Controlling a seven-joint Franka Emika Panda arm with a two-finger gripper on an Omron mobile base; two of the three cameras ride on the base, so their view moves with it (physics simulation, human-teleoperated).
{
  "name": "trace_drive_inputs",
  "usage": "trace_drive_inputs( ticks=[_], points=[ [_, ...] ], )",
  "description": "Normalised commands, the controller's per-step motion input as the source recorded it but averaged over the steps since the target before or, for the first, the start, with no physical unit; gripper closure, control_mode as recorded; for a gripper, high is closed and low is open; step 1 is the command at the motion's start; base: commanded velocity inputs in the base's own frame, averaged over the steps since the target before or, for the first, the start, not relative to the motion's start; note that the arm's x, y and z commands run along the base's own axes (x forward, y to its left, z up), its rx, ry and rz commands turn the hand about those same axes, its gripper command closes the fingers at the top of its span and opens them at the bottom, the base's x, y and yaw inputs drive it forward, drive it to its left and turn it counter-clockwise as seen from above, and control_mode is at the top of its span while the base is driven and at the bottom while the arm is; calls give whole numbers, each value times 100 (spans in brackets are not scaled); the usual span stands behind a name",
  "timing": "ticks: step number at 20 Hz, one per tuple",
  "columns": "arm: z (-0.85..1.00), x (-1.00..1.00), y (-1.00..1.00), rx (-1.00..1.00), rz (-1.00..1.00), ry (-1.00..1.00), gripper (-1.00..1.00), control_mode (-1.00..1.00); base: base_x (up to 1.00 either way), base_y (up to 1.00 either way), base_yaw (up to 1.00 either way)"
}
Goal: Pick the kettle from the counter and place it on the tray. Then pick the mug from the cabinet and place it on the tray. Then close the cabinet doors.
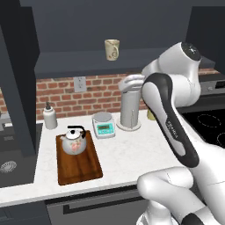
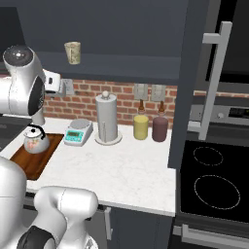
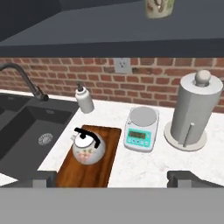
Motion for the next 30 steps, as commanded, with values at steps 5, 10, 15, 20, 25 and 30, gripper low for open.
trace_drive_inputs(
  ticks=[5,10,15,20,25,30],
  points=[
    [22,9,-23,2,0,-9,-100,-100,0,0,0],
    [4,5,0,0,0,-16,-100,-100,0,0,0],
    [20,4,-1,0,0,-17,-100,-100,0,0,0],
    [46,5,-14,0,0,-5,-100,-100,0,0,0],
    [32,20,-2,0,0,0,-100,-100,0,0,0],
    [0,39,0,0,0,3,-100,-100,0,0,0]
  ],
)
